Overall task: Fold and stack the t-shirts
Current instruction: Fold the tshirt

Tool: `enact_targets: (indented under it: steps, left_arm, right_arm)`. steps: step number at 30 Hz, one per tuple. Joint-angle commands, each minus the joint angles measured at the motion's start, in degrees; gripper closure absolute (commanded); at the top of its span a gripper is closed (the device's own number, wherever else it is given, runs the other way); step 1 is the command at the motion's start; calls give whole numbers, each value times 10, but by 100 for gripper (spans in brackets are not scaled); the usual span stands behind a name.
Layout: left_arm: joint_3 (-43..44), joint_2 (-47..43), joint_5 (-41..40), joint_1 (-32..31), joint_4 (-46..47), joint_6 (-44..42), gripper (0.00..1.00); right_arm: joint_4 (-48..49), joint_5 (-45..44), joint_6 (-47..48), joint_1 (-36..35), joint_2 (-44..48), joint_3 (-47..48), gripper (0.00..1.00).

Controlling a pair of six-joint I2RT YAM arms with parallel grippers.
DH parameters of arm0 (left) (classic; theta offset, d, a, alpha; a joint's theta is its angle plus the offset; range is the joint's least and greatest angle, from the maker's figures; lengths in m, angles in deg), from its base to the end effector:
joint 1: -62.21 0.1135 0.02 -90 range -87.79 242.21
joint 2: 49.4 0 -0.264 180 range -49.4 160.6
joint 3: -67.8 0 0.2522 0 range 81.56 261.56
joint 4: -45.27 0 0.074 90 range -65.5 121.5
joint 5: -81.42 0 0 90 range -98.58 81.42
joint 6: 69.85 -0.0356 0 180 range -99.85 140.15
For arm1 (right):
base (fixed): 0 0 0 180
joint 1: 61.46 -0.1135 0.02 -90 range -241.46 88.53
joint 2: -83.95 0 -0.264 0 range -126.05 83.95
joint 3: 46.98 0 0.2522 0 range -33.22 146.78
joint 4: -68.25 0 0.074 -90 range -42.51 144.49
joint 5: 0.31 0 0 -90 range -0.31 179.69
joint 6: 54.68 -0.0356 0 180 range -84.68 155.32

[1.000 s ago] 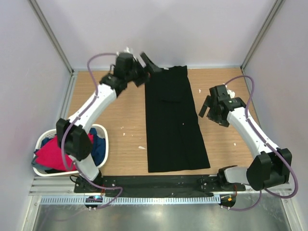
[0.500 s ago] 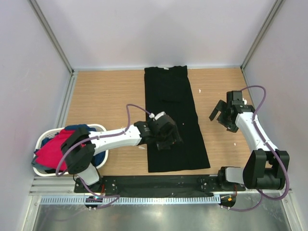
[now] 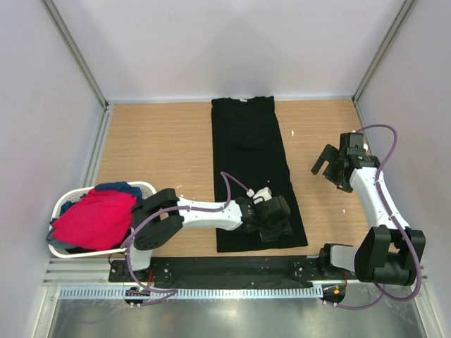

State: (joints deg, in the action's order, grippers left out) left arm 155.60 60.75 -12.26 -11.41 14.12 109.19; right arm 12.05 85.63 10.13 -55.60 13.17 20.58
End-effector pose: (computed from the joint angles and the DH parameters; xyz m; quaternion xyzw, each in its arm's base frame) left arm 0.1176 -0.3921 0.1774 -0.1373 0.9393 -0.3048 0.0773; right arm 0.2391 -0.0271 0.2543 0.2670 0.9263 0.0106 0.2655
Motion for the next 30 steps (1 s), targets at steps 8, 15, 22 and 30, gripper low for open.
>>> enact_targets:
  steps: [8,15,22,30]
  left_arm:
    - [46,11,-56,-24,-59,47,44]
    - [46,24,-39,-27,-84,66,48]
    - [68,44,-34,-31,-101,65,48]
    - [75,54,-31,-35,-103,68,51]
  right_arm:
    - [6,29,15,5,21,24,0]
    - [4,52,14,5,21,24,0]
    - [3,62,15,5,16,26,0]
    - [4,68,15,5,14,24,0]
